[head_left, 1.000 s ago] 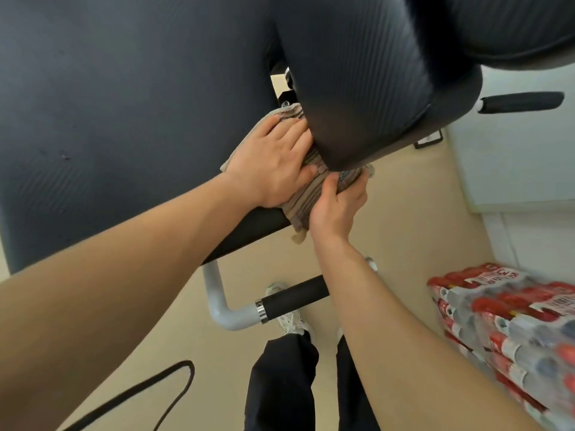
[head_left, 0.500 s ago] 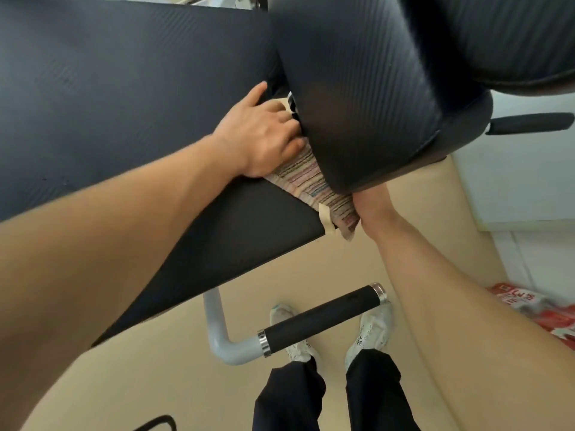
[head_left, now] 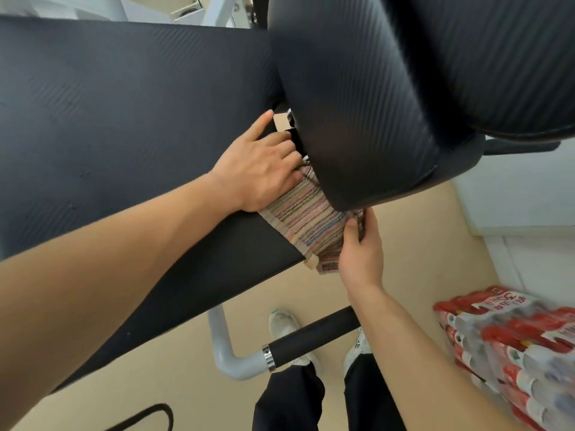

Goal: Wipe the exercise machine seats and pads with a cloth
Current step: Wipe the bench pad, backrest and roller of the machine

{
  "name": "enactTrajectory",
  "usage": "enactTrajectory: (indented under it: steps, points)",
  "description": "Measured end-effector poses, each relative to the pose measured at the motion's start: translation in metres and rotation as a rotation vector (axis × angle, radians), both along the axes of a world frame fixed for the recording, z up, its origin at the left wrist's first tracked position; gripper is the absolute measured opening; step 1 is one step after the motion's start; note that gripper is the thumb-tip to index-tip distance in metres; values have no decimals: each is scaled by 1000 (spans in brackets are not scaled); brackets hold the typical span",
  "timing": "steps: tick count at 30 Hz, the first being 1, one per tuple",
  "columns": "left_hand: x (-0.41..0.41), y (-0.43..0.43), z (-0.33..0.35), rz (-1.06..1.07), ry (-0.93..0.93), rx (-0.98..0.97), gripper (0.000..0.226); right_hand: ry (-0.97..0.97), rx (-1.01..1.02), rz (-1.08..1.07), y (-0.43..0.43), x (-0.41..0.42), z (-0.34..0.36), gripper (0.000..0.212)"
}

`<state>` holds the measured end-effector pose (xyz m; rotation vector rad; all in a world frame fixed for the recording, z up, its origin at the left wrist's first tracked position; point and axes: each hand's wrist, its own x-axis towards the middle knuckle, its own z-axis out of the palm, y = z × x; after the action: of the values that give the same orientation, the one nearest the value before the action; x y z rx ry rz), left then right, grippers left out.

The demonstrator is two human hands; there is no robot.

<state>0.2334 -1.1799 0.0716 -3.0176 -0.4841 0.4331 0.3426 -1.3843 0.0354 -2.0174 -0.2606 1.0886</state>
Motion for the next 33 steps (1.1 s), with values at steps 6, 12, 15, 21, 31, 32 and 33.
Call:
enactTrajectory:
  steps: [6, 12, 15, 21, 31, 32, 33]
  points:
    - [7, 42, -1, -6, -22, 22, 52, -88, -28, 105, 16, 12, -6, 25]
    - [-9, 49, 11, 71, -83, 31, 33, -655, -195, 596, 3, -89, 43, 69]
    - [-28, 61, 16, 208, -207, 85, 34, -669, -128, 628, 37, -110, 54, 75]
    - [-37, 58, 27, 469, -314, 195, 34, -651, -157, 535, 138, -89, 44, 79]
    - [-44, 64, 32, 565, -498, -50, 44, -482, -132, 434, 215, -52, 41, 85]
    - [-40, 63, 32, 572, -474, -60, 43, -509, -134, 457, 208, -52, 38, 83]
    - [-39, 60, 33, 576, -446, -64, 41, -535, -143, 479, 197, -53, 35, 79]
